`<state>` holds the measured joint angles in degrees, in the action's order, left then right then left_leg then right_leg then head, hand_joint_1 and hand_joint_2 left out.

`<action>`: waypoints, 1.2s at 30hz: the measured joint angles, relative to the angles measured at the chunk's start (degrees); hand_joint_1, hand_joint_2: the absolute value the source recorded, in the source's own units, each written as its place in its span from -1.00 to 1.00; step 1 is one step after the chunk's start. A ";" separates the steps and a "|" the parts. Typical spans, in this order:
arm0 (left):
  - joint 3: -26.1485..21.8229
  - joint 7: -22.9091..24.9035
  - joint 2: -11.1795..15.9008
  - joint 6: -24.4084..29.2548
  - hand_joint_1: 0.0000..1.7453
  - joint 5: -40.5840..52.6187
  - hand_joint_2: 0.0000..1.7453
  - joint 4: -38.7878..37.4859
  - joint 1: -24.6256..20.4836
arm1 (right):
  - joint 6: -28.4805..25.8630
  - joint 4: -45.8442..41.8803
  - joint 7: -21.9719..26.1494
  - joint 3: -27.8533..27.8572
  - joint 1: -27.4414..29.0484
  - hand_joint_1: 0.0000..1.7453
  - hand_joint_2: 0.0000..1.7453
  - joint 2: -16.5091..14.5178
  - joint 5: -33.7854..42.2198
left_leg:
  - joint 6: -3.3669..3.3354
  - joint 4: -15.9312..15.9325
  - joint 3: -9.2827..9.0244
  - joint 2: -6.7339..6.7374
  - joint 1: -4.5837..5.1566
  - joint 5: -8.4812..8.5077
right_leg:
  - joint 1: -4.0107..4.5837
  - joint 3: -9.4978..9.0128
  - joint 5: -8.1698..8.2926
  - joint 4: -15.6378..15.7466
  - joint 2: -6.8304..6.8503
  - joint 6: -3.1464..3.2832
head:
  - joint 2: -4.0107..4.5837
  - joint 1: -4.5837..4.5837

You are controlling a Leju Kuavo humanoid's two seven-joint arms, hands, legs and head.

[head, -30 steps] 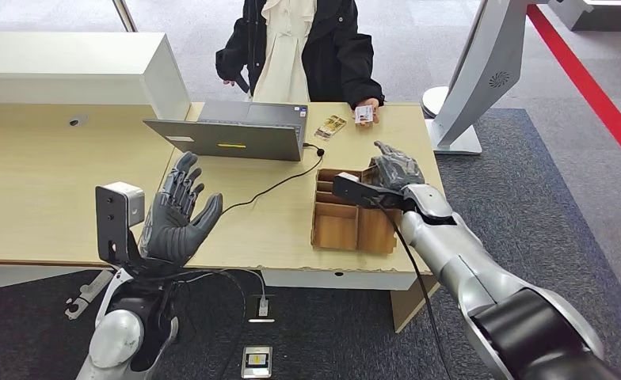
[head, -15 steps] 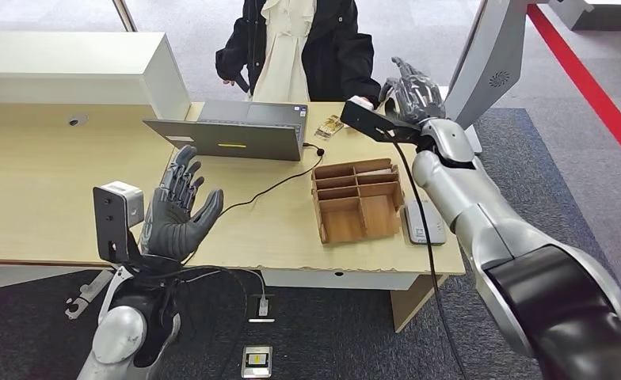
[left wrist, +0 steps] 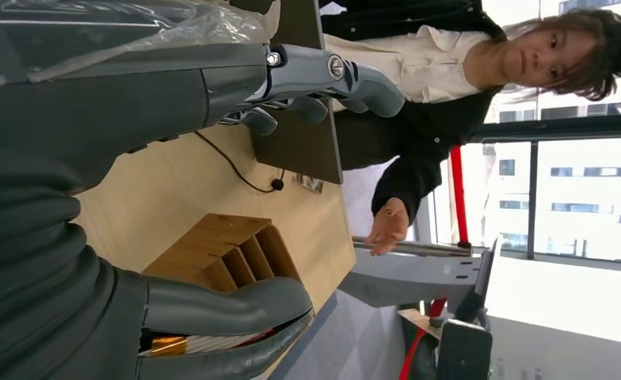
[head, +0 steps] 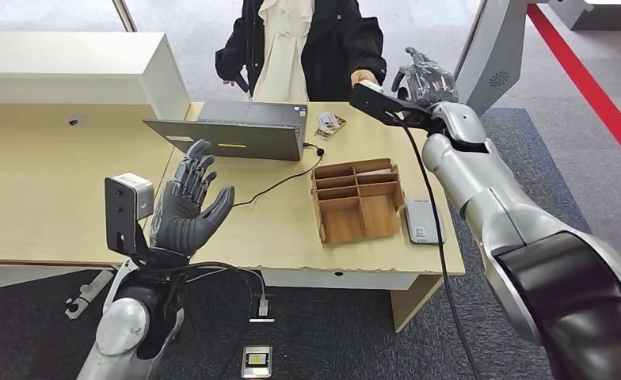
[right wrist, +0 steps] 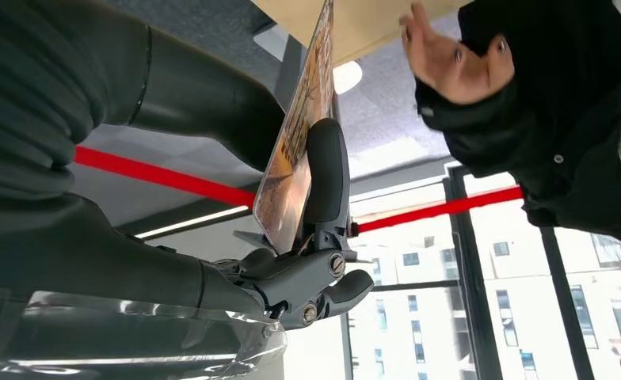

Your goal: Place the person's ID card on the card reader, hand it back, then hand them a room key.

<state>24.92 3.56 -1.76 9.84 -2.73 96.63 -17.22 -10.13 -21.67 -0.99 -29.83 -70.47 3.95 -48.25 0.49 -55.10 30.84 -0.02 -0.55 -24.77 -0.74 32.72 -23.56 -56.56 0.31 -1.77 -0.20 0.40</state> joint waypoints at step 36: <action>0.93 -2.23 -1.58 -2.69 -1.00 -2.37 1.00 -4.45 -3.55 | 3.41 3.40 -5.46 -0.09 -4.53 0.62 1.00 -0.88 -2.48 | 0.00 0.00 0.03 0.01 0.00 0.00 | 0.00 0.05 0.00 -0.01 -0.02 0.00 | 0.00 0.00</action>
<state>25.85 1.33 -3.34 7.15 -5.10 92.18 -20.77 -6.72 -18.27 -6.45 -29.92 -75.01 3.07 -50.73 0.49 -55.10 30.87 -0.02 -0.55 -24.77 -0.73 32.77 -23.56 -56.57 0.29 -1.77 -0.20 0.40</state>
